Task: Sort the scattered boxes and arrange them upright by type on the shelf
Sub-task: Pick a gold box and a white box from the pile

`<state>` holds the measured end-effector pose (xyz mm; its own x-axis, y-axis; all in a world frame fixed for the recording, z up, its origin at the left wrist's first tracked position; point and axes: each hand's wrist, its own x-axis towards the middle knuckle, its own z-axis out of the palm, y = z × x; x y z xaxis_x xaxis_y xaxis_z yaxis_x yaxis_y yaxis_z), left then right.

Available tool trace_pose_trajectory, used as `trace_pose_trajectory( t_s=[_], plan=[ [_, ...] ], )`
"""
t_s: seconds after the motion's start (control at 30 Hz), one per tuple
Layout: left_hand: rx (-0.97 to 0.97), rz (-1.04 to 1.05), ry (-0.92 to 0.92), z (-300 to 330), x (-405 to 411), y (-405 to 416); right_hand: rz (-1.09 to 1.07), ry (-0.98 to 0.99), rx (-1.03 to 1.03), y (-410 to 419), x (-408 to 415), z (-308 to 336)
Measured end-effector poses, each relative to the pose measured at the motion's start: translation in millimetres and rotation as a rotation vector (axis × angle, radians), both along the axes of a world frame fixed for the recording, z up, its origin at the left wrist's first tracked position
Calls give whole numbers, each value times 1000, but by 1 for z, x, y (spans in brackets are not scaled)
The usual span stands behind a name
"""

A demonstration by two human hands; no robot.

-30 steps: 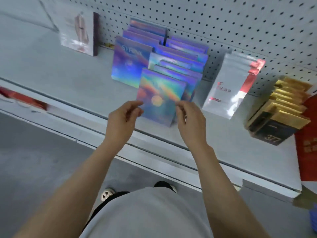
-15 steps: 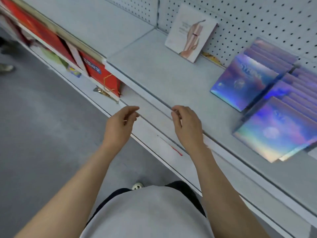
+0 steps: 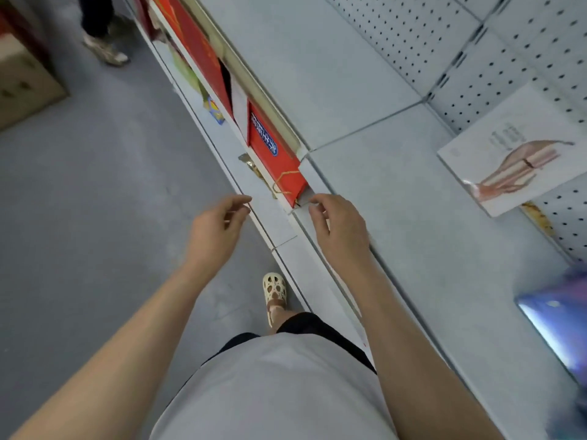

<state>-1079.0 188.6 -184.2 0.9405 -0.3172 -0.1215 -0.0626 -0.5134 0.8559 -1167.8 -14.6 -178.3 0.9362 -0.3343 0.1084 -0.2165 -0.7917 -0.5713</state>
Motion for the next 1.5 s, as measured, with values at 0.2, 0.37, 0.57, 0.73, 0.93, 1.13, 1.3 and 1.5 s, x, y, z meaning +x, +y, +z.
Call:
trace_pose_trajectory(
  t_s=[0.2,0.37,0.57,0.73,0.93,1.13,1.3,1.5],
  plan=[
    [26,112,-29,13,101,-13,107,-13,19,-27,119,11],
    [31,178,-48,23,183,-19,123,-43,-6,-42,215,16],
    [55,144,-95,23,298,-16,80,-66,16,-44,326,11],
    [63,67,-117,29,408,-4,-45,-95,48,-34,421,13],
    [87,-102,-151,38,536,3,-228,-172,62,-37,532,19],
    [91,-248,-165,46,645,-31,-318,-85,-57,-91,636,33],
    [150,-350,-261,50,723,-74,-362,21,-147,-148,734,35],
    [245,-420,-381,53,803,-110,-409,234,-234,-167,826,24]
  ],
)
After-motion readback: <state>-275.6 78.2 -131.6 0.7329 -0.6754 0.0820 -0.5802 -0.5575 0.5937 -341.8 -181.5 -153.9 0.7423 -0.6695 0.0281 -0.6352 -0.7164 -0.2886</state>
